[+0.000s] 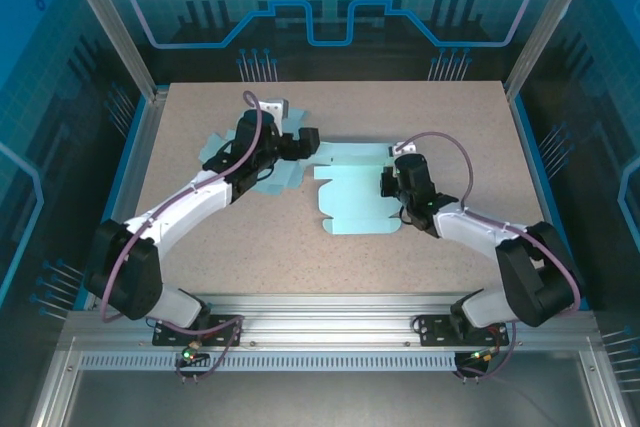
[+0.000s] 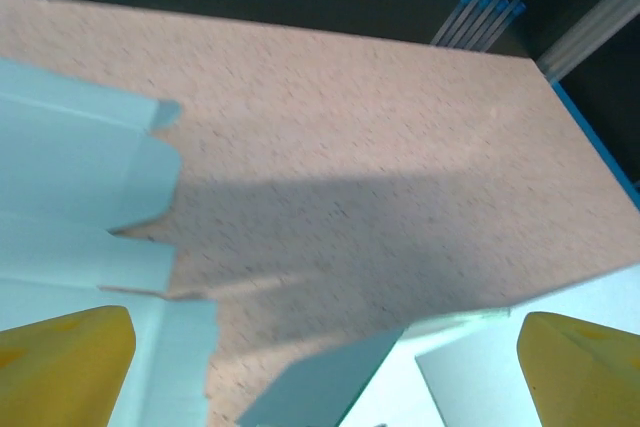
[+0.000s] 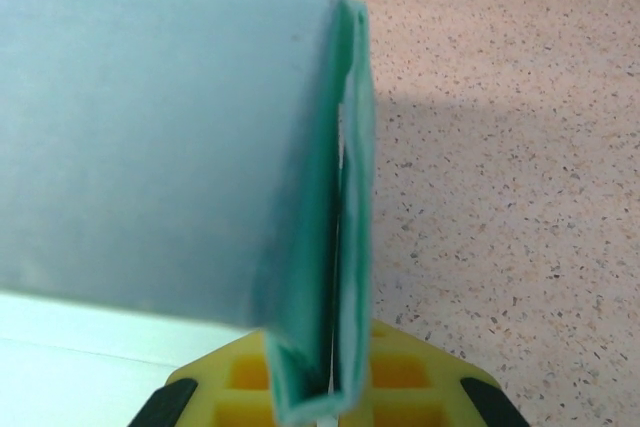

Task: Fold the paper box

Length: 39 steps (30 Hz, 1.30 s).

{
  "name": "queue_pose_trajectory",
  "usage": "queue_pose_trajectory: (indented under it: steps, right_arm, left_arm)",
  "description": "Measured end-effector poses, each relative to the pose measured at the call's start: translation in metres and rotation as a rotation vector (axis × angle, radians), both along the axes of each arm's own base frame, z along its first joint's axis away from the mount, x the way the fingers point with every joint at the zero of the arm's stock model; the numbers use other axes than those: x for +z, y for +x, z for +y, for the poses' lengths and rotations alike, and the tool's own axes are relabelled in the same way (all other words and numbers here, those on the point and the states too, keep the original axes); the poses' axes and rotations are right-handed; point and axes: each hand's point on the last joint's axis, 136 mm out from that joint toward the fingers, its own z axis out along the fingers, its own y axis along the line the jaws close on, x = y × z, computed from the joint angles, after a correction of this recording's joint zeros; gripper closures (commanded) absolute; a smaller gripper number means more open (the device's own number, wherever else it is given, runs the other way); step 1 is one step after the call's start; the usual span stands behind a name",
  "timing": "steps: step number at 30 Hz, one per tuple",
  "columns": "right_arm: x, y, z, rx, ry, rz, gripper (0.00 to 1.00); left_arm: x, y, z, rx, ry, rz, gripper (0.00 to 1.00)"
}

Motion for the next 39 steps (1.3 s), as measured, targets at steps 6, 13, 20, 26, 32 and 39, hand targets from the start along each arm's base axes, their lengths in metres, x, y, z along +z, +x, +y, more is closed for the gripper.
queue_pose_trajectory:
  steps: [6,13,20,26,32,39]
  right_arm:
    - [0.016,-0.008,-0.002,-0.002,0.043,-0.029,1.00]
    - [0.017,-0.013,-0.004,-0.013,0.058,-0.021,1.00]
    - [0.014,-0.015,-0.005,-0.019,0.061,-0.004,1.00]
    - [0.014,-0.015,-0.005,-0.021,0.067,-0.002,1.00]
    - [0.013,-0.016,-0.002,-0.012,0.066,0.005,1.00]
    - [0.006,-0.012,0.003,-0.032,0.065,0.033,1.00]
  left_arm:
    - [0.004,-0.012,-0.024,-0.112,-0.122,0.045,0.01]
    - [-0.001,-0.021,-0.033,-0.163,-0.175,0.084,0.01]
    - [-0.012,-0.025,-0.036,-0.178,-0.179,0.111,0.01]
    - [-0.027,-0.017,-0.040,-0.180,-0.175,0.126,0.01]
    - [-0.043,-0.007,-0.046,-0.175,-0.185,0.140,0.01]
    - [-0.041,0.006,-0.060,-0.169,-0.261,0.104,0.01]
